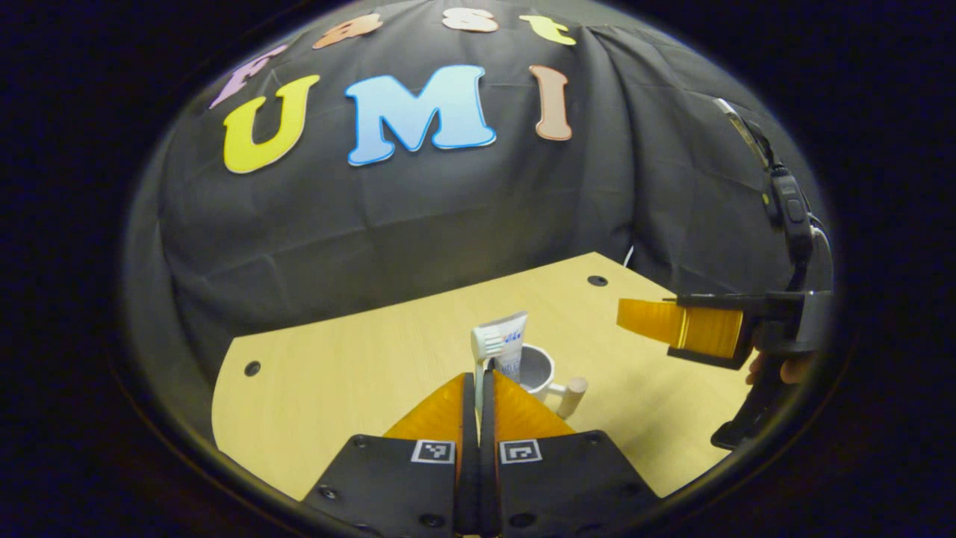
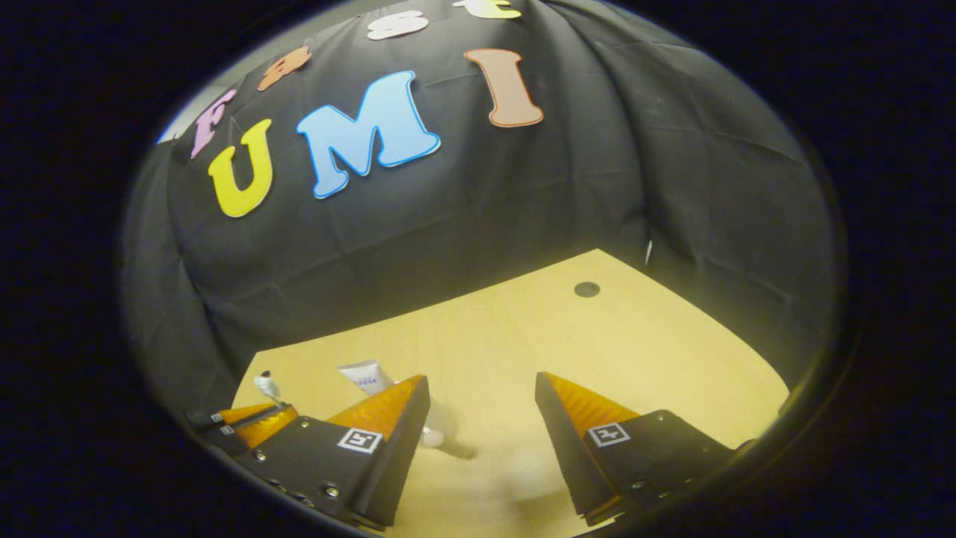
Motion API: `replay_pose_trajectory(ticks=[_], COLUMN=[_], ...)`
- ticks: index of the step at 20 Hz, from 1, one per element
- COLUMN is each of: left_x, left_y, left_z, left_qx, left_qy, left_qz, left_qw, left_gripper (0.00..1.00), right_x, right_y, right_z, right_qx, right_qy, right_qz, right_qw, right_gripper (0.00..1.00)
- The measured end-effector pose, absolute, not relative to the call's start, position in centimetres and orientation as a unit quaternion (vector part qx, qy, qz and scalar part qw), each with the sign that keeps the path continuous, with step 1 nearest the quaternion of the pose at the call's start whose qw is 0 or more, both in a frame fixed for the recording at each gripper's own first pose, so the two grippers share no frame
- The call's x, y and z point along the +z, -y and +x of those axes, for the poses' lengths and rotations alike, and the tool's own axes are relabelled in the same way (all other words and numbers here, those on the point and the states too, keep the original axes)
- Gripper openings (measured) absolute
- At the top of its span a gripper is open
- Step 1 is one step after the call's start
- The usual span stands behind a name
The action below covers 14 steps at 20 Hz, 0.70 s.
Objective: Put the toothbrush and toothpaste on the desktop into the cup, then pick up the cup and place it on the coaster on the desktop.
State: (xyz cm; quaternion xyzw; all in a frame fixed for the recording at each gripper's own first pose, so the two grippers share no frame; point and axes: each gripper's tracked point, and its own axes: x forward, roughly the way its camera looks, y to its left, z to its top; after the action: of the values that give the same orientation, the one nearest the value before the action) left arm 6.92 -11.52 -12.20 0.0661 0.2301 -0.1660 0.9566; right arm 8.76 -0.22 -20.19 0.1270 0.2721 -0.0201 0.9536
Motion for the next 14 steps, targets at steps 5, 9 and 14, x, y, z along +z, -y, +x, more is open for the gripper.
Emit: replay_pose_trajectory(ticks=[5, 9, 14], left_x=[-9.9, -8.1, -6.1], left_y=[14.7, 17.1, 19.0], left_z=[9.0, 10.3, 11.7], left_qx=[-0.205, -0.233, -0.245], left_qy=[-0.173, -0.134, -0.086], left_qz=[0.096, 0.104, 0.118], left_qw=[0.959, 0.958, 0.959], left_gripper=[0.07, 0.07, 0.07], right_x=[-20.3, -20.8, -21.5], right_y=[2.8, 3.9, 5.2], right_z=[8.3, 8.0, 7.5], right_qx=[-0.046, -0.061, -0.082], right_qy=[-0.280, -0.290, -0.304], right_qz=[0.115, 0.107, 0.106], right_qw=[0.952, 0.949, 0.943], right_gripper=[0.84, 0.84, 0.84])
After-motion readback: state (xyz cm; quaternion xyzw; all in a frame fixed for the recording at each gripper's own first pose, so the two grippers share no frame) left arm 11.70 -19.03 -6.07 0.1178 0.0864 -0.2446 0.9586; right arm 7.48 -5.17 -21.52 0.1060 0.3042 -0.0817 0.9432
